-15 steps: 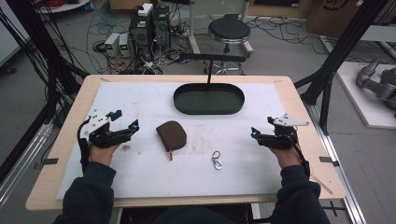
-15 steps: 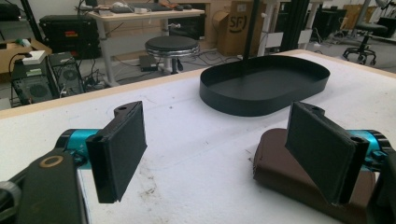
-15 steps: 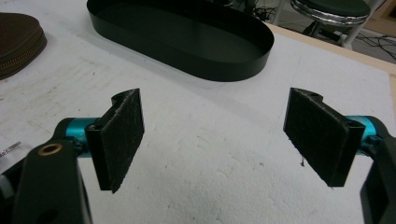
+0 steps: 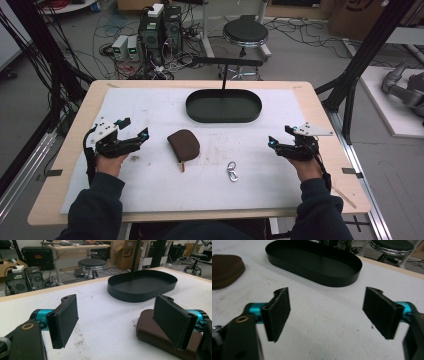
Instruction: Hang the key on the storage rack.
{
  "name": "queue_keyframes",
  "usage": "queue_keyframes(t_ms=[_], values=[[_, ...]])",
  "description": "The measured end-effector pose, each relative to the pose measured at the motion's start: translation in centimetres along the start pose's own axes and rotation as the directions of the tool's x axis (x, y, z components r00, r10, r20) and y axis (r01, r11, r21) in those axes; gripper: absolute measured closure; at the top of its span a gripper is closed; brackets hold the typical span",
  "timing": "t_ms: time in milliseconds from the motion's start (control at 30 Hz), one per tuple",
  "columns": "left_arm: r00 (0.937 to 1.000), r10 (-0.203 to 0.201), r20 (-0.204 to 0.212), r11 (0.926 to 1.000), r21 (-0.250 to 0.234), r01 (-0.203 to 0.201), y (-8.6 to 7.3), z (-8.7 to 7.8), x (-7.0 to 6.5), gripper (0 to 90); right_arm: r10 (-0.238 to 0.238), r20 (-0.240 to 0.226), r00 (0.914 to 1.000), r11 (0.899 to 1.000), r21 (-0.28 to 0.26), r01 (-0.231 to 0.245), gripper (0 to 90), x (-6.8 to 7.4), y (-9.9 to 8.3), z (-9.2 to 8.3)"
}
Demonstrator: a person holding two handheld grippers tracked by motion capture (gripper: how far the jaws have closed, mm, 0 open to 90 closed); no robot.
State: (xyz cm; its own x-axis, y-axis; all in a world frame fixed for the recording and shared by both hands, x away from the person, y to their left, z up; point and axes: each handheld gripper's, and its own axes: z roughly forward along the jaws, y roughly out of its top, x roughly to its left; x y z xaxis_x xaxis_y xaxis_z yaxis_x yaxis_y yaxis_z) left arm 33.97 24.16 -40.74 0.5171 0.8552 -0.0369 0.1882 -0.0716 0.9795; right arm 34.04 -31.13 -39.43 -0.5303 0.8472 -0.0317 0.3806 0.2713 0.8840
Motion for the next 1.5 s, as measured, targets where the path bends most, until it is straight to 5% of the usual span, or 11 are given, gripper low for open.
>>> queue_keyframes(t_ms=[367, 600, 733, 833, 967, 1067, 1100, 1167, 1267, 1500], values=[[0.9999, 0.01, 0.008, 0.9999, 0.002, -0.01, -0.1, -0.2, -0.3, 21.2, -0.032, -0.078, 0.9964, 0.999, -0.001, 0.032, 33.1, 2.6, 0.5, 0.4], [1.0, 0.006, 0.005, 0.9998, 0.019, -0.006, -0.2, 0.2, -0.1, 21.6, -0.065, -0.155, 0.9858, 0.997, 0.043, 0.072, 39.5, 4.7, 0.5, 2.0], [0.9999, 0.01, 0.002, 0.9996, 0.026, -0.01, -0.2, 0.2, -0.2, 22.1, -0.053, -0.242, 0.9689, 0.991, 0.109, 0.081, 38.1, 6.1, 0.0, 3.5], [1.0, 0.009, 0.001, 0.9995, 0.03, -0.009, -0.3, 0.2, -0.3, 22.5, -0.131, -0.303, 0.9439, 0.977, 0.124, 0.175, 29.1, 7.9, -0.3, 4.4], [0.9999, 0.012, -0.001, 0.9994, 0.034, -0.012, -0.3, 0.2, -0.3, 22.7, -0.127, -0.334, 0.9338, 0.97, 0.153, 0.187, 28.7, 8.6, -0.5, 5.0], [1.0, 0.009, -0.003, 0.9993, 0.036, -0.009, -0.3, 0.2, -0.3, 22.7, -0.112, -0.366, 0.9237, 0.963, 0.19, 0.193, 30.4, 9.2, -0.8, 5.6], [1.0, 0.009, -0.002, 0.9993, 0.038, -0.009, -0.3, 0.2, -0.2, 22.8, -0.106, -0.38, 0.9191, 0.951, 0.232, 0.205, 35.4, 9.5, -1.1, 6.0], [0.9999, 0.01, -0.003, 0.9992, 0.038, -0.01, -0.3, 0.2, -0.3, 23.0, -0.101, -0.4, 0.9109, 0.942, 0.256, 0.217, 41.2, 9.7, -1.3, 6.3], [0.9999, 0.014, -0.002, 0.999, 0.043, -0.014, -0.3, 0.3, -0.3, 23.2, -0.112, -0.412, 0.9041, 0.931, 0.274, 0.24, 46.6, 9.8, -1.4, 6.4], [0.9999, 0.012, -0.004, 0.9988, 0.047, -0.012, -0.4, 0.3, -0.3, 23.4, -0.127, -0.41, 0.9031, 0.927, 0.275, 0.256, 67.8, 9.5, -1.3, 6.2]])
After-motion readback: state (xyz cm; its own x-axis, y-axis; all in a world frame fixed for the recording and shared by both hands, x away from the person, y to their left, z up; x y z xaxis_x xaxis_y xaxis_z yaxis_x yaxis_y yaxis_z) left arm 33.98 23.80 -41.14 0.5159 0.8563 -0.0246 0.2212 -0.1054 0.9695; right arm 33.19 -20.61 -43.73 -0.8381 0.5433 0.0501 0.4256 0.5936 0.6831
